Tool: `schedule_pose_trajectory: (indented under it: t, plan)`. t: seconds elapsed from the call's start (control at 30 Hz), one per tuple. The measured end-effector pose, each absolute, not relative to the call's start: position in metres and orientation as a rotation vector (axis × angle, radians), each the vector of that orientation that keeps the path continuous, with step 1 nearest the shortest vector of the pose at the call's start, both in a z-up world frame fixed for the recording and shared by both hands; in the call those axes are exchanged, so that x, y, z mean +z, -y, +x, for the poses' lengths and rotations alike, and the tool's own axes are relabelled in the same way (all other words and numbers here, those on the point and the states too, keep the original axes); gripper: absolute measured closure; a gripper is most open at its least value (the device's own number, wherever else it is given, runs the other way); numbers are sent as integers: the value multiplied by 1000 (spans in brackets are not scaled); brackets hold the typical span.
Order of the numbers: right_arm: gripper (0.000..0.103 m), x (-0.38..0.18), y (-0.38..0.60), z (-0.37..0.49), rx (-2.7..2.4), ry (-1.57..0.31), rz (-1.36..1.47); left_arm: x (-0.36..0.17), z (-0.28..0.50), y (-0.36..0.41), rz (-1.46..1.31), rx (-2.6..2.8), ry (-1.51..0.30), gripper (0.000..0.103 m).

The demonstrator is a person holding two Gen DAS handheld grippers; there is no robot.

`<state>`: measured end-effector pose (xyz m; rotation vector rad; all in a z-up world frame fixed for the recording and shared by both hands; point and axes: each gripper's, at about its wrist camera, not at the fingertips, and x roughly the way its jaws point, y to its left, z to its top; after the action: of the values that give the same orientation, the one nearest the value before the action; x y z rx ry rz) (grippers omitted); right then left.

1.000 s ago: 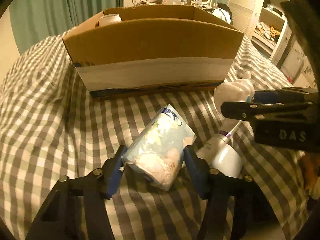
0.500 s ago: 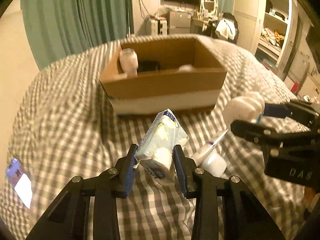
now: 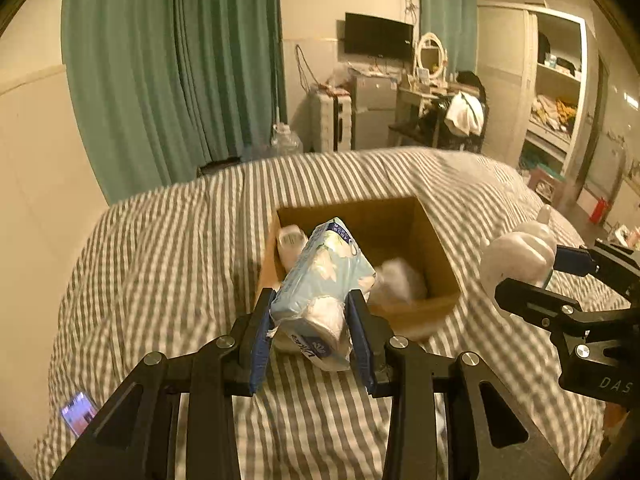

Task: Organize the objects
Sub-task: 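Place the tissue pack and figurine into the box and open both tools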

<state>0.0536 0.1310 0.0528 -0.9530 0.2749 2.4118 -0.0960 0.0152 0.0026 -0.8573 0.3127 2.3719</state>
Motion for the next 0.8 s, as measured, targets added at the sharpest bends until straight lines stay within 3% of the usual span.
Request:
schedule_pose_trajectory:
  t: [0.37,0.8]
  plan:
    - [41,55,-205,-19,2419,-286,-934,-14,-176,-64,-885,2359,-358,67]
    - [41,-24,-281,-76,2351,-385,-1058,-90,-219,-104,-993,2233,-390,67]
